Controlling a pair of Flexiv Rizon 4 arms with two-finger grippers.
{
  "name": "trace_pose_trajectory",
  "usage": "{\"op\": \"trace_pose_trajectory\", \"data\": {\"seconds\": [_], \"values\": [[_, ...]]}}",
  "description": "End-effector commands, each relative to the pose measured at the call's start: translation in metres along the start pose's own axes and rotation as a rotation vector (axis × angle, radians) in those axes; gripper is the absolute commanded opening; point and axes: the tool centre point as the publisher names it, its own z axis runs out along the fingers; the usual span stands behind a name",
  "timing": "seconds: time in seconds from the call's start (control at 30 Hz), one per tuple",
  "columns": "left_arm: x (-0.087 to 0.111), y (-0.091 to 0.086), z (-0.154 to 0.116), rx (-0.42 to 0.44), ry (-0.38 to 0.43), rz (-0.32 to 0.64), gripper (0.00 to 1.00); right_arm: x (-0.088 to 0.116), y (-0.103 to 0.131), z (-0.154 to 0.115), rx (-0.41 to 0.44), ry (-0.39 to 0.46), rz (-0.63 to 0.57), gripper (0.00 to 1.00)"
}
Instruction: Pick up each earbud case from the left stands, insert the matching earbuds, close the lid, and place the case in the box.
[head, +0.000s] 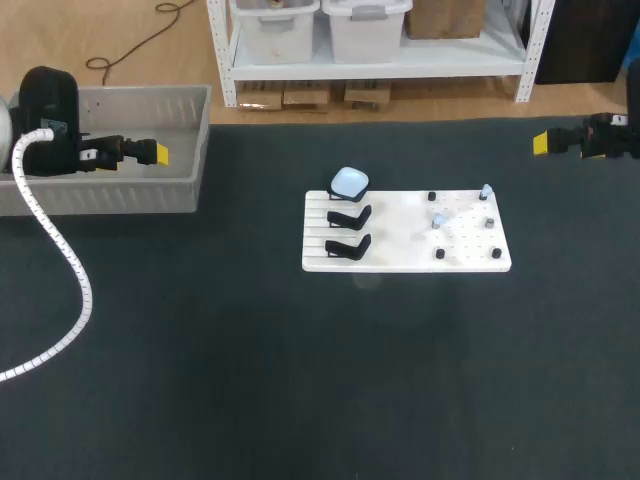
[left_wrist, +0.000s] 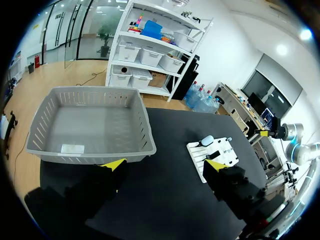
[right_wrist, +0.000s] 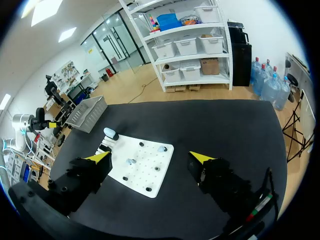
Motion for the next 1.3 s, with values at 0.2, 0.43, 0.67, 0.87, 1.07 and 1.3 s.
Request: {"op": "trace_pose_trajectory", "data": {"seconds": [0.2, 0.43, 0.67, 0.87, 1.07, 1.3], "values": [[0.0, -0.001, 0.0, -0.007, 0.004, -0.002, 1.0, 0.0, 0.0, 0.0, 0.0, 0.001, 0.0, 1.0], [0.0, -0.001, 0.0, -0.007, 0.004, -0.002, 1.0, 0.0, 0.0, 0.0, 0.0, 0.001, 0.0, 1.0], [0.0, -0.001, 0.0, -0.007, 0.004, -0.002, 1.0, 0.0, 0.0, 0.0, 0.0, 0.001, 0.0, 1.0], [-0.004, -0.011, -0.002, 0.076, -0.019, 0.054, 1.0, 0.0, 0.0, 0.0, 0.0, 0.001, 0.0, 1.0], [-0.014, -0.023, -0.002, 0.168, -0.042, 0.177, 1.0, 0.0, 0.0, 0.0, 0.0, 0.001, 0.0, 1.0], [-0.027, -0.035, 0.007, 0.335, -0.021, 0.464, 1.0, 0.0, 0.0, 0.0, 0.0, 0.001, 0.0, 1.0]]}}
